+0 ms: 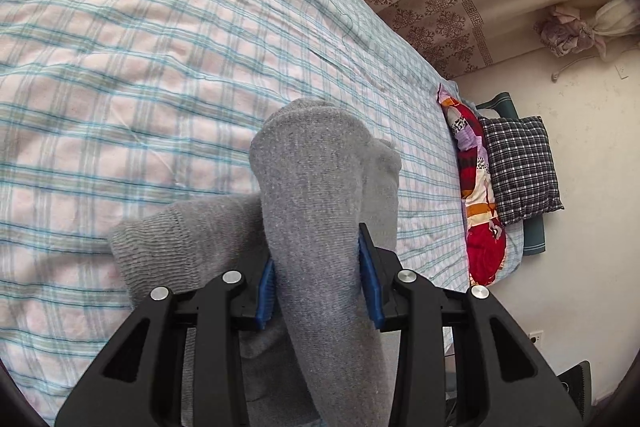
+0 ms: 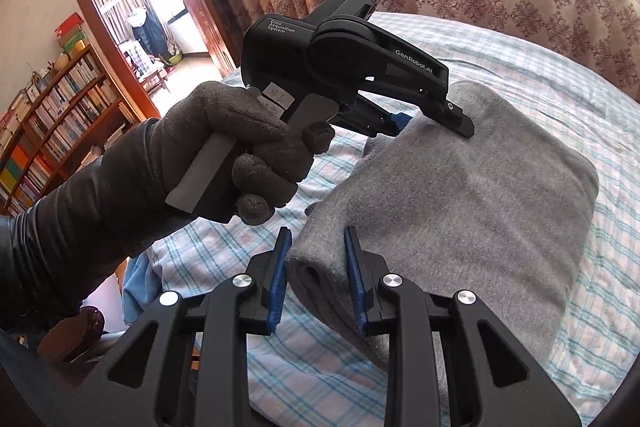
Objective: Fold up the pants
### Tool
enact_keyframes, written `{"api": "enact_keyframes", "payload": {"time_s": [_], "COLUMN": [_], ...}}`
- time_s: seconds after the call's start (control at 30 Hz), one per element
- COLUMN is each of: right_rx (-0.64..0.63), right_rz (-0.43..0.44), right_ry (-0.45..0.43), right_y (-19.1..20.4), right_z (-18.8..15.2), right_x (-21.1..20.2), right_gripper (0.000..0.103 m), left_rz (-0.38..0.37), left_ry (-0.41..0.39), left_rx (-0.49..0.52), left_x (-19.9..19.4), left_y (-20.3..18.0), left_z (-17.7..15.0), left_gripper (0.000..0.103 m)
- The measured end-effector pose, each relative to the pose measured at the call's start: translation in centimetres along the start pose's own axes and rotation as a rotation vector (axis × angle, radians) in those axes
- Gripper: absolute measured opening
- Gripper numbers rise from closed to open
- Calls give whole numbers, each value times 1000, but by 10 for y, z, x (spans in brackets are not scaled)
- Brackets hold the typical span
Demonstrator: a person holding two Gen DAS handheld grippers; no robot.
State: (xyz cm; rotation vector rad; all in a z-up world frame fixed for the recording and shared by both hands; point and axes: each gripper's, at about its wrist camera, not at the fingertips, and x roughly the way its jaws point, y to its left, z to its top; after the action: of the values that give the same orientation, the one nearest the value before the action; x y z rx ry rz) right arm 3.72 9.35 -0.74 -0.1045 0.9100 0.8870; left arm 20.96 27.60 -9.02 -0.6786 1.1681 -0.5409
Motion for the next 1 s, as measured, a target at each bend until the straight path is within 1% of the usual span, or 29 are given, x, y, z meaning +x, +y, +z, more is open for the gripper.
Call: {"api": "enact_keyframes", "payload": {"time_s": [0.17,0.3,0.43,0.5,0.57,0.67,0.7,0.73,0.77,0.8,0.83,0.9,0.93,0.97,1.0], "right_rx": [-22,-34,-25,-10,10,28,34,42,52,61,69,84,92,96,96], "right_rz": [20,40,63,78,92,109,116,122,130,137,145,156,163,165,166], "right_ry": [28,48,84,110,127,133,132,130,129,125,121,109,102,92,80], "right_y": [9,16,14,12,10,8,7,6,4,3,1,-1,-3,-4,-5], "right_z": [11,13,13,11,8,4,4,3,3,3,2,1,0,0,0], "right_x": [22,35,57,69,77,81,81,81,81,79,78,75,72,69,65], "right_gripper": [27,27,27,27,27,27,27,27,28,29,29,30,30,31,31], "left_rz": [-8,13,37,48,76,122,123,123,125,126,135,177,196,213,229], "left_ry": [-23,-29,-39,-43,-49,-59,-61,-62,-63,-66,-71,-67,-54,-39,-28], "left_rx": [-32,-42,-55,-59,-44,-18,-17,-19,-24,-27,-20,0,2,4,10], "left_x": [-14,-18,-20,-22,-24,-30,-32,-33,-34,-36,-37,-35,-33,-29,-25], "left_y": [24,36,44,46,44,36,34,31,28,24,19,8,3,-1,-4], "left_z": [2,1,-1,-3,-5,-10,-11,-12,-13,-14,-15,-17,-18,-19,-21], "left_gripper": [37,37,37,37,37,37,38,42,52,56,58,61,71,76,76]}}
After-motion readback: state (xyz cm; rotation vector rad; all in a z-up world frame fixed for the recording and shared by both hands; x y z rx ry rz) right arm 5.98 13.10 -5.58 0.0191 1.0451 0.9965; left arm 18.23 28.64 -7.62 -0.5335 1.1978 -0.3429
